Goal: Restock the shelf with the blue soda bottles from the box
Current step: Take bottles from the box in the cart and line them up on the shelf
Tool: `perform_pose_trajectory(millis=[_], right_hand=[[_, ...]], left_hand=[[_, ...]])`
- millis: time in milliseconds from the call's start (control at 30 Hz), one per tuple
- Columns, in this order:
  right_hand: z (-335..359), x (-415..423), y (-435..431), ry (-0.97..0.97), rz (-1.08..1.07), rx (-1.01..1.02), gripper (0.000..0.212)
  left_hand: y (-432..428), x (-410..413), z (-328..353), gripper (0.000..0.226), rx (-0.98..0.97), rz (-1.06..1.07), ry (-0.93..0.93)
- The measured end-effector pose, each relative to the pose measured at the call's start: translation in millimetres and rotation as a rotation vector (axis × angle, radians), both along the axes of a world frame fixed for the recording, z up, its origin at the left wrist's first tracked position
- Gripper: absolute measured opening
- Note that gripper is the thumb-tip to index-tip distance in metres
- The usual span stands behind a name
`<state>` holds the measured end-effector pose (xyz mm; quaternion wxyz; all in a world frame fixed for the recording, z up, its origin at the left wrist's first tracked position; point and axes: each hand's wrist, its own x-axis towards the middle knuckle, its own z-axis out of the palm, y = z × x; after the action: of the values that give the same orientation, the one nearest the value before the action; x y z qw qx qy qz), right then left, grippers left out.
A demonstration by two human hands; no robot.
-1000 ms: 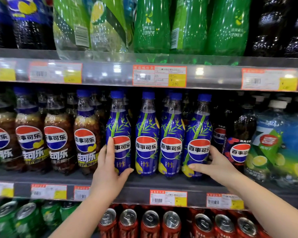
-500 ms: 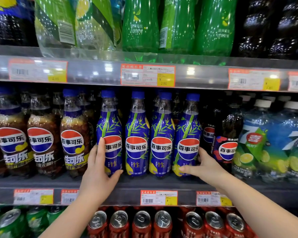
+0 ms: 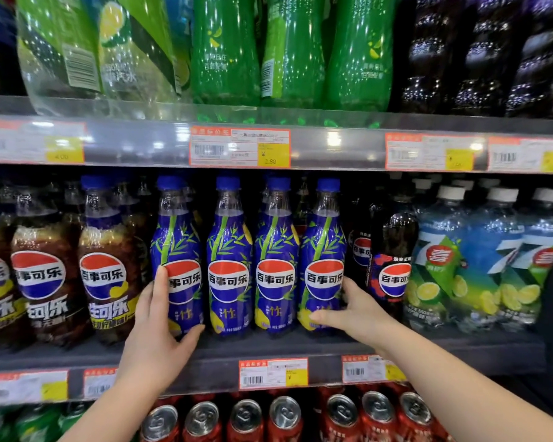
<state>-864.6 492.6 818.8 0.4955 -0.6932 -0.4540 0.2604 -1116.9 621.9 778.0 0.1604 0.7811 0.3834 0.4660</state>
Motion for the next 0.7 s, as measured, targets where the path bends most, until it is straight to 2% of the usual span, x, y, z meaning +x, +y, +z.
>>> perform_pose_trajectory(millis=[200, 333, 433, 600, 700], right_hand=[[3, -1, -4, -0.076, -0.05, -0.036, 0.082], [11, 3, -15, -0.081, -0.05, -0.02, 0.081], [15, 7, -29, -0.1, -0.074, 0.011, 0.071], [25, 23, -56, -0.286, -0.228, 0.169, 0.028], [29, 30, -70, -0.426, -0.421, 0.183, 0.025]], left_hand=[[-4, 2, 4, 0.108, 0.006, 0.022, -0.016], [-10, 4, 8, 0.108, 0.02, 0.054, -0.022], [-15, 6, 12, 0.105, 0.058, 0.112, -0.02], [-9, 11, 8, 0.093, 0.208, 0.152, -0.086], [-13, 19, 11, 0.086, 0.298, 0.132, -0.105]])
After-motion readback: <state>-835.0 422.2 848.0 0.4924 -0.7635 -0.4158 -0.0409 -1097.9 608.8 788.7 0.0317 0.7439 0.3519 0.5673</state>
